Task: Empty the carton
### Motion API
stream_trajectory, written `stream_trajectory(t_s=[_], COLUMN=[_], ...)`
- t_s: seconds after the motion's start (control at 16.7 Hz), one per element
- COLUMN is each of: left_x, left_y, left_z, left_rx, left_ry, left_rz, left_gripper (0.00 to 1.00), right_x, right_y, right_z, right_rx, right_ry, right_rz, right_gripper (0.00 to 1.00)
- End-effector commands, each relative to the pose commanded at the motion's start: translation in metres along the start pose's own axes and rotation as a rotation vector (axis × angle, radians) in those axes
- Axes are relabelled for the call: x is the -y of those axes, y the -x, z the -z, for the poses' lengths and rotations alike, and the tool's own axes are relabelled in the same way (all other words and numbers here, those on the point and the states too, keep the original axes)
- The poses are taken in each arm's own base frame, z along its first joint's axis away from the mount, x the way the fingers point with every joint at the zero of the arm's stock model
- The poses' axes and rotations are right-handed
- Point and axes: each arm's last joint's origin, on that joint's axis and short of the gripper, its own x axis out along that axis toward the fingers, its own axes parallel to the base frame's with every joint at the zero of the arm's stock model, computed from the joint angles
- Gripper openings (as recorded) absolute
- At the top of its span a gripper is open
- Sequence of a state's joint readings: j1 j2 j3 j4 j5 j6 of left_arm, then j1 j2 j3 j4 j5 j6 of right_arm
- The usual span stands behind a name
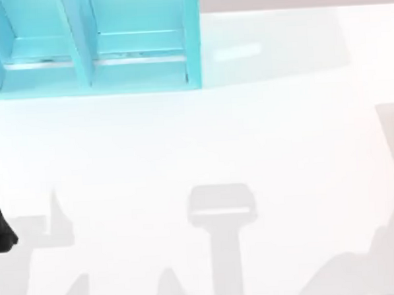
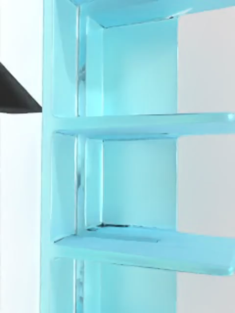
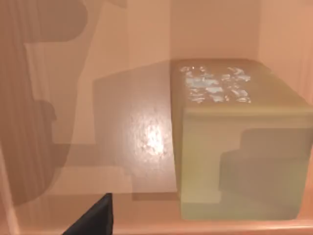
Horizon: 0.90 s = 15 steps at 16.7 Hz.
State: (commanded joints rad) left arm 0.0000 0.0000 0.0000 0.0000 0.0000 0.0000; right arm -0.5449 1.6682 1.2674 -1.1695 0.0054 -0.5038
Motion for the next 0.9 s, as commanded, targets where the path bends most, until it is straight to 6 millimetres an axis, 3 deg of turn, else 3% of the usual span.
stream_trajectory(t_s=[0.48, 0.78, 0.9], left_x=[0.0, 0.0, 0.0], left_y=[0.0, 0.0, 0.0], left_z=[0.0, 0.0, 0.0], left_rx=[0.0, 0.0, 0.0], left_ry=[0.0, 0.0, 0.0], left_rz=[0.0, 0.0, 0.0], left_gripper=[1.0, 1.0, 1.0], right_x=[0.0, 0.0, 0.0], right_y=[-0.077, -0.081, -0.081], right_z=[0.001, 0.002, 0.002], right_rx=[0.005, 0.002, 0.002], right_ry=[0.0, 0.0, 0.0], right_rz=[0.003, 0.001, 0.001], right_gripper=[1.0, 1.0, 0.85])
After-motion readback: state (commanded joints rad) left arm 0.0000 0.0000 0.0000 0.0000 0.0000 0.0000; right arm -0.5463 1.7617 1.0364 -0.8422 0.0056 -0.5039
